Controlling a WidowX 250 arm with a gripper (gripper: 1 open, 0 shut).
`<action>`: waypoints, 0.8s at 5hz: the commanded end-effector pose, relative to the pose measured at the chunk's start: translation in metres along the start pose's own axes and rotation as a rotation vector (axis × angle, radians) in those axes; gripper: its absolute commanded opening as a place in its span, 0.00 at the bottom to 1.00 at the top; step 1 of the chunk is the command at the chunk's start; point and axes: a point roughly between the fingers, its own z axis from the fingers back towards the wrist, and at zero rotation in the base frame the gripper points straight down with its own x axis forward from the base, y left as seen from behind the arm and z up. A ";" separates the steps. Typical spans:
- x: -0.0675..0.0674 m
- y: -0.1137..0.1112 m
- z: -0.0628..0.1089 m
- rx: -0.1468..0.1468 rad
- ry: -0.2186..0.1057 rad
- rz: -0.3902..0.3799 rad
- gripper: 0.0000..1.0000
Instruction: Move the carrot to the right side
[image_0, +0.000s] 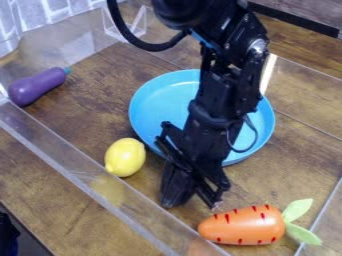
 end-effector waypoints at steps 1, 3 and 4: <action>0.009 0.011 0.021 -0.010 -0.046 0.061 0.00; 0.020 0.011 0.011 -0.025 -0.016 0.074 0.00; 0.017 -0.003 0.009 -0.044 -0.028 0.111 0.00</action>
